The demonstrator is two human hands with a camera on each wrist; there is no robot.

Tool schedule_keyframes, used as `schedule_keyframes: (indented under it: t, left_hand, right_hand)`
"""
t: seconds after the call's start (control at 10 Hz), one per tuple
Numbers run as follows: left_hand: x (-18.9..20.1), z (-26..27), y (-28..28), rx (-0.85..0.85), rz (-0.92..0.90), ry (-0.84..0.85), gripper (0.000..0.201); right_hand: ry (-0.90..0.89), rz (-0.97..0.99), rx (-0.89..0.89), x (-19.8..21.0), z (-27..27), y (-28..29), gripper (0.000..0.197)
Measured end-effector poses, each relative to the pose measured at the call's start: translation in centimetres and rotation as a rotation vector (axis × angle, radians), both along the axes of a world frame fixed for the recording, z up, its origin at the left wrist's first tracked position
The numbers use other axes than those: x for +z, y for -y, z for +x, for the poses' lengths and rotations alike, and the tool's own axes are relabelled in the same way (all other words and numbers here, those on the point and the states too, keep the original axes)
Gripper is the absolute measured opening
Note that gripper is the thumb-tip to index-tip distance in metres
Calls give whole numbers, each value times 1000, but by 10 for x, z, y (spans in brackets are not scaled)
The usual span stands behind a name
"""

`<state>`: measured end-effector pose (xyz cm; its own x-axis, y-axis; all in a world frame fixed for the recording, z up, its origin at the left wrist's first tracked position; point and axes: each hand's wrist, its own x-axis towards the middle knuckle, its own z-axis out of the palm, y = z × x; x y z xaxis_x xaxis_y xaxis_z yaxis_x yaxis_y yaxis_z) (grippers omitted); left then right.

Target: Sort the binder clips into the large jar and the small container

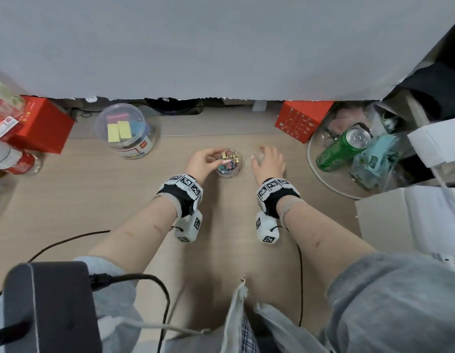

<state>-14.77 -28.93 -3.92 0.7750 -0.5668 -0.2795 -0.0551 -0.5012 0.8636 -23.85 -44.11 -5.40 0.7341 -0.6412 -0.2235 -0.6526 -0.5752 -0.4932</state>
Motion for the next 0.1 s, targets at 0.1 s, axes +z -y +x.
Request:
schedule_keyframes:
  t: [0.1]
  left_hand:
    - [-2,1,-2,-22,62,155,37]
  right_hand:
    - [-99,44,40,-12,2,0,69]
